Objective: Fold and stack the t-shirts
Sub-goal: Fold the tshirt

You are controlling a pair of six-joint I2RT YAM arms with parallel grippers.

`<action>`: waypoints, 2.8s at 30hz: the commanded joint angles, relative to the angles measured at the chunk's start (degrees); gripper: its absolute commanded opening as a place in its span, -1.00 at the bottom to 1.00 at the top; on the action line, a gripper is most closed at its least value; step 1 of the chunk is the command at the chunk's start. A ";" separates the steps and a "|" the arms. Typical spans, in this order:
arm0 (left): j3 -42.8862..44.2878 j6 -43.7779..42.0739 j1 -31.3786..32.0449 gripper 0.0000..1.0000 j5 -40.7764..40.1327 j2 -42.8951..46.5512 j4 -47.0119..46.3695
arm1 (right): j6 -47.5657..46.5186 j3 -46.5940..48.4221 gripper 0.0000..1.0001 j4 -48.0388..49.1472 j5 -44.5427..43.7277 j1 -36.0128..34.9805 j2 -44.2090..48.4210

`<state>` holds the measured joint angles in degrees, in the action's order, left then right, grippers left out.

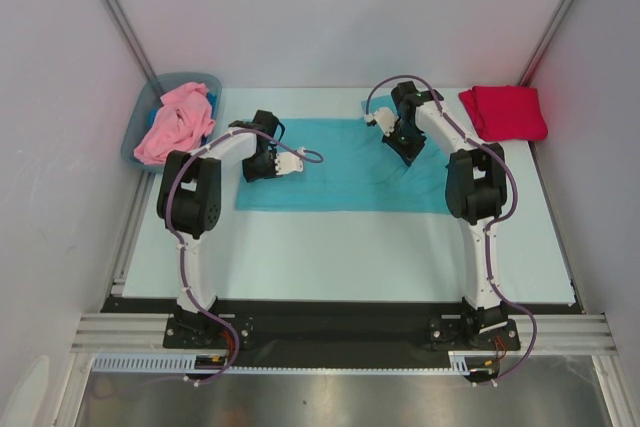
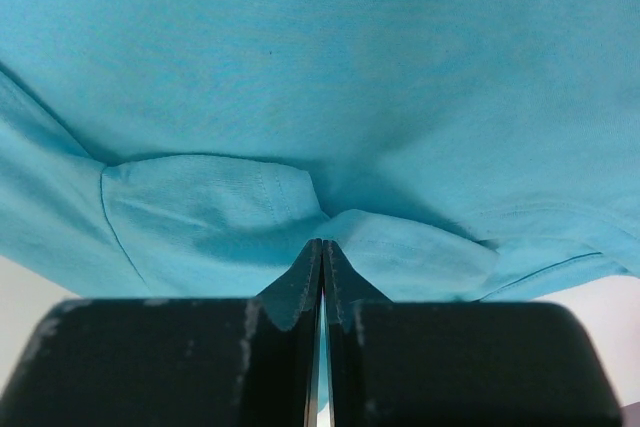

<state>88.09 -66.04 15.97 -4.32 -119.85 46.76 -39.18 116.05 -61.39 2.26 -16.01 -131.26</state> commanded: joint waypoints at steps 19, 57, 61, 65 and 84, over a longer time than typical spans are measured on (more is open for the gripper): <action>6.65 -1.28 0.47 -1.00 -1.22 4.10 2.54 | 0.59 1.64 -0.95 0.92 0.11 0.19 0.04; 19.92 -2.69 1.70 -0.99 -7.99 -4.07 18.72 | 0.60 2.43 -1.00 1.27 -0.33 0.54 -0.05; 19.84 -2.34 1.96 -0.99 -7.64 -4.42 18.54 | 0.07 2.51 -1.00 1.44 -0.85 0.63 0.22; 19.40 -2.25 2.14 -0.99 -7.20 -4.25 18.54 | -1.07 3.21 -1.00 1.97 -2.26 0.63 0.83; 19.31 -2.43 2.40 -0.99 -6.93 -4.16 18.63 | -3.01 5.24 -0.75 2.06 -5.87 0.98 1.62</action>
<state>106.30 -68.84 17.82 -11.79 -124.70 65.14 -42.00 119.70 -59.48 -2.81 -14.98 -131.26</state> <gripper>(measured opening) 0.006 0.090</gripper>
